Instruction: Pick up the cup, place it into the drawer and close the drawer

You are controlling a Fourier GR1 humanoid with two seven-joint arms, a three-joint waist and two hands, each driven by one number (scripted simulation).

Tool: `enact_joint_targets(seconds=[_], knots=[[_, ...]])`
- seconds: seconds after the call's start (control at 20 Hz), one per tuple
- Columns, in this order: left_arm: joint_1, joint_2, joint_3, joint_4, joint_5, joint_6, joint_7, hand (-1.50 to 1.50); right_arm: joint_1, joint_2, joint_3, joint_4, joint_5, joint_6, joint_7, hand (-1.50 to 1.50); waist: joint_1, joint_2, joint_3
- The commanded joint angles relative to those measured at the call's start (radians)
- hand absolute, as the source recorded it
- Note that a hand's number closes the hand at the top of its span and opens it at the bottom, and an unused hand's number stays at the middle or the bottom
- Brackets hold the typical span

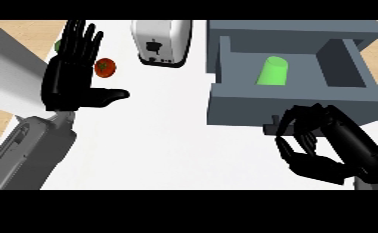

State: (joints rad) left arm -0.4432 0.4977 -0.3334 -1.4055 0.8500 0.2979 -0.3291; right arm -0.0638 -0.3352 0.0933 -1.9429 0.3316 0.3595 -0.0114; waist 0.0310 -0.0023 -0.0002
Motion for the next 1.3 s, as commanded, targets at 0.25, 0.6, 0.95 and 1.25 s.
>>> enact_joint_targets(seconds=[0.25,0.6,0.95,1.25], knots=[[0.193,0.073,0.106,-0.035,0.010,-0.173,-0.053,-1.50,-0.089,0.038,0.155,0.331,0.351,-0.173,-0.163,1.50,-0.015,0.004,0.000],[0.258,0.061,0.162,-0.073,-0.013,-0.209,-0.043,-1.50,-0.252,0.068,0.130,0.669,0.448,-0.235,-0.220,-1.50,-0.020,0.005,0.000],[0.363,0.094,0.258,-0.065,0.007,-0.355,-0.037,-1.50,-0.433,0.115,0.061,1.010,0.479,-0.302,-0.316,-1.50,-0.013,0.007,0.001],[0.392,0.050,0.275,-0.058,-0.038,-0.403,-0.062,-1.50,-0.639,0.148,-0.026,1.329,0.471,-0.353,-0.411,-1.50,-0.003,0.010,0.001]])
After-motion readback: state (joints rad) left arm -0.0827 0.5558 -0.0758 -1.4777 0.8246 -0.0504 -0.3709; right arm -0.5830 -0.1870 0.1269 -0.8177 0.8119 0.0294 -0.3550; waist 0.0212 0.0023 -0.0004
